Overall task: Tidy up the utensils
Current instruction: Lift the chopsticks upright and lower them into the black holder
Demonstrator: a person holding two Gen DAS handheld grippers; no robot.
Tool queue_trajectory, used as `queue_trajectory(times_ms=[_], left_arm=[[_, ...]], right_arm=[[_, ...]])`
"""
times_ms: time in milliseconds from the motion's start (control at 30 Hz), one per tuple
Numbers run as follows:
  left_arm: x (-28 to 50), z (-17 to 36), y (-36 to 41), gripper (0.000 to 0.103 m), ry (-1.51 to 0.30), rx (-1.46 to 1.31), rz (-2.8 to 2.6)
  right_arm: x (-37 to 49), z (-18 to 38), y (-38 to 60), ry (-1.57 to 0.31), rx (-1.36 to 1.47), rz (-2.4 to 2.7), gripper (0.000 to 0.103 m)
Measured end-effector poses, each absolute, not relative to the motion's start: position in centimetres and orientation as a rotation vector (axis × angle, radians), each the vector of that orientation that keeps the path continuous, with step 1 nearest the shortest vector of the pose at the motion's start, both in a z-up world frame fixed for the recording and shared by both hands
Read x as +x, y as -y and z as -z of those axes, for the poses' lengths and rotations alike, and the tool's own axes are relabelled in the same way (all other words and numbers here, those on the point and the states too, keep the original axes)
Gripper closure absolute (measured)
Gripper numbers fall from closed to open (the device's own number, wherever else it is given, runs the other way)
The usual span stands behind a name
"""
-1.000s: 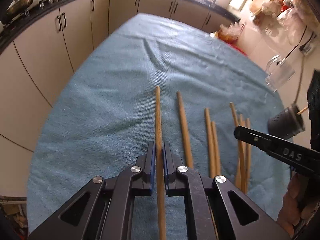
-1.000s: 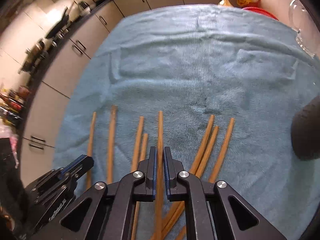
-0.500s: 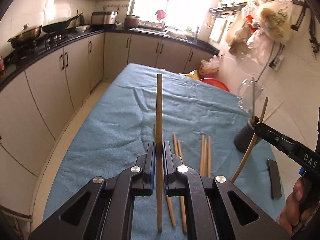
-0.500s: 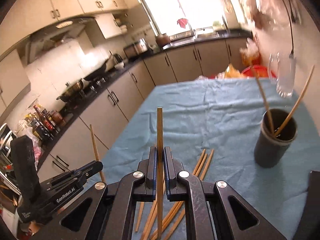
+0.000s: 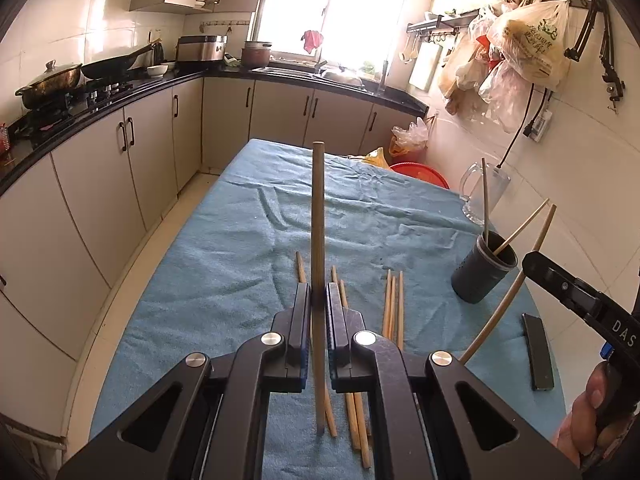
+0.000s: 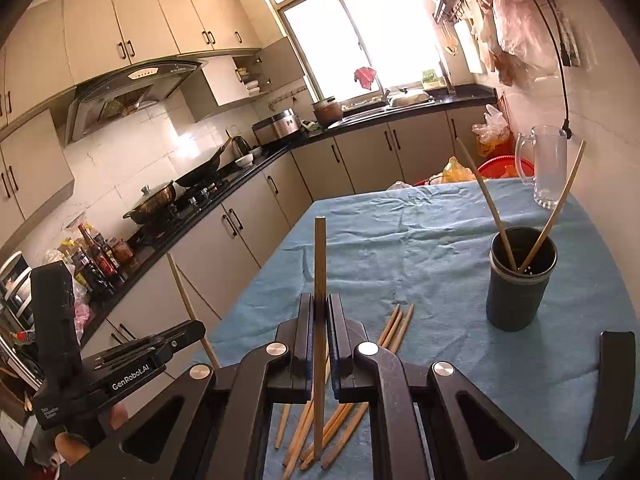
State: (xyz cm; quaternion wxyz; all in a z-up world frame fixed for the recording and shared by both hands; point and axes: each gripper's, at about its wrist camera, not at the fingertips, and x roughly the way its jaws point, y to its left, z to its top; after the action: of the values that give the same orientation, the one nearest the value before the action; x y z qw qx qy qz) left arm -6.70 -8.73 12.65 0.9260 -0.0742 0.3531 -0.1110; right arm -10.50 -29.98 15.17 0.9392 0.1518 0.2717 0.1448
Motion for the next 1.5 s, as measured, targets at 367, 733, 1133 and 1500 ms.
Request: queue_trajectory(times_ms=[367, 733, 1133, 1500], left_arm=[[-7.4, -13.8, 8.7, 0.096, -0.701, -0.156, 0.226], [-7.8, -14.5, 8.7, 0.096, -0.690, -0.156, 0.229], [-7.5, -15.2, 9.8, 0.096, -0.690, -0.144, 0.251], [-6.7, -16.8, 12.7, 0.096, -0.685, -0.127, 0.326]], right_arm=[[-11.3, -15.3, 30.7, -0.535, 0.318, -0.273, 0.096], [-11.7, -15.5, 32.0, -0.519, 0.348, -0.250, 0.096], [-12.4, -16.0, 34.9, -0.492, 0.400, -0.206, 0.096], [-13.8, -17.3, 39.9, -0.416, 0.477, -0.108, 0.096]])
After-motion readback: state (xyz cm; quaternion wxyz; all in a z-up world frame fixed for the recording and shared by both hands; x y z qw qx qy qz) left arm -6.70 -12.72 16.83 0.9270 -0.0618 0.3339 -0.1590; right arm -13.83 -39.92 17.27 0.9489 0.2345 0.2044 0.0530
